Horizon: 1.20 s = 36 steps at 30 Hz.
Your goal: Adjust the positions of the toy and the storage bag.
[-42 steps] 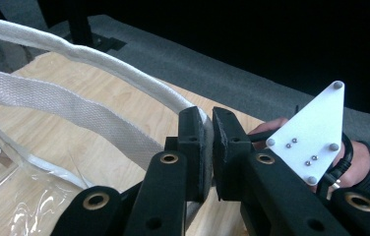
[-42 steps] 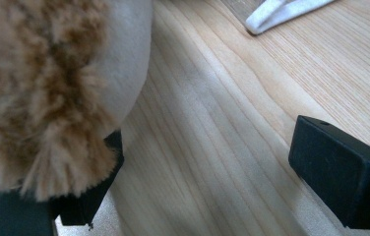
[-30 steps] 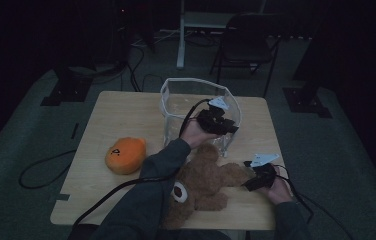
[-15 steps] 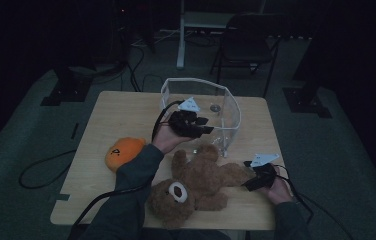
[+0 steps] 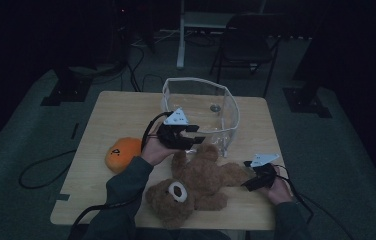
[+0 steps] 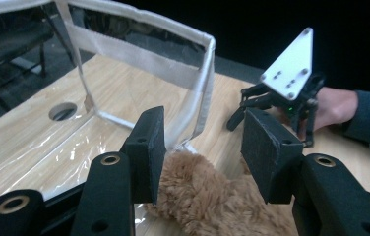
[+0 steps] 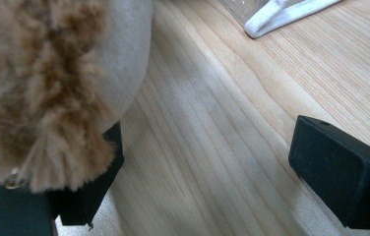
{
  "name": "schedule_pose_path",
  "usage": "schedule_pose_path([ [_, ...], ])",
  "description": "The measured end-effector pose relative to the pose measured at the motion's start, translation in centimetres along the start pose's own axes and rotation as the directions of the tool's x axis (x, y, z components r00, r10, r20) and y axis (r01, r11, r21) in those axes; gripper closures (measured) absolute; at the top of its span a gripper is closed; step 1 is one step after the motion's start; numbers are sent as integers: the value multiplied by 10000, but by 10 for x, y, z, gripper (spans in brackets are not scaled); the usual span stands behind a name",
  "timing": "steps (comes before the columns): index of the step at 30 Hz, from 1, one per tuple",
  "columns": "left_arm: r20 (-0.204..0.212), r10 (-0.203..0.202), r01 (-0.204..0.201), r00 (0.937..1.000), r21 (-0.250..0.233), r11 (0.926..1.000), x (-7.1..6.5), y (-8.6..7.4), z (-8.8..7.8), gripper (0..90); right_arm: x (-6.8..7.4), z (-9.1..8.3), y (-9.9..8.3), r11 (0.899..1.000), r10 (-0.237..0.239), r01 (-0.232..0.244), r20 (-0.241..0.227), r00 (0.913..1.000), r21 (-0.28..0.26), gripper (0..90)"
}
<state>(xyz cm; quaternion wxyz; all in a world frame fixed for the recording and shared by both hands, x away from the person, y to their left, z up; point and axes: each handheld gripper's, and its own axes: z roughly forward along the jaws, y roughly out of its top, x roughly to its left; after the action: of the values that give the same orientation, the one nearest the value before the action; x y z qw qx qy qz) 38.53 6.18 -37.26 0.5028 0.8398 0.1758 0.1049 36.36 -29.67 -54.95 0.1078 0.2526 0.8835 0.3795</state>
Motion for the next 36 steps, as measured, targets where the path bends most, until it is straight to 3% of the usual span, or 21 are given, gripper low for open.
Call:
schedule_pose_path([
  [2, 10, 72, -71, 10000, -133, 9999, -2, 1, -5, 518, 0, 0, 0, 10000, -3, 3, 3, 10000, -3, 126],
  [6, -32, 42, -42, 10000, 141, 9999, -4, -4, -8, 518, 0, 0, 0, 10000, 4, -4, 4, 10000, -1, 126],
  [16, -330, -692, 716, 9971, 784, 9943, 7, -33, -7, 481, 0, 0, 0, 10000, 4, -4, 7, 10000, -3, 126],
  [18, -443, -1124, 1163, 9927, 975, 9884, 14, -47, -3, 462, 0, 0, 0, 10000, -17, 17, 19, 10000, -19, 126],
  [24, -326, -1753, 1781, 9840, 1361, 9746, 17, -72, 3, 399, 0, 0, 0, 10000, -19, 19, 27, 10000, -15, 126],
  [30, -239, -2463, 2468, 9689, 1661, 9547, 19, -86, 9, 320, 0, 0, 0, 10000, -15, 15, 28, 10000, -14, 126],
  [36, -101, -2808, 2780, 9597, 1783, 9439, 15, -97, 5, 332, 0, 0, 0, 10000, 9, -9, 26, 10000, -3, 126],
])
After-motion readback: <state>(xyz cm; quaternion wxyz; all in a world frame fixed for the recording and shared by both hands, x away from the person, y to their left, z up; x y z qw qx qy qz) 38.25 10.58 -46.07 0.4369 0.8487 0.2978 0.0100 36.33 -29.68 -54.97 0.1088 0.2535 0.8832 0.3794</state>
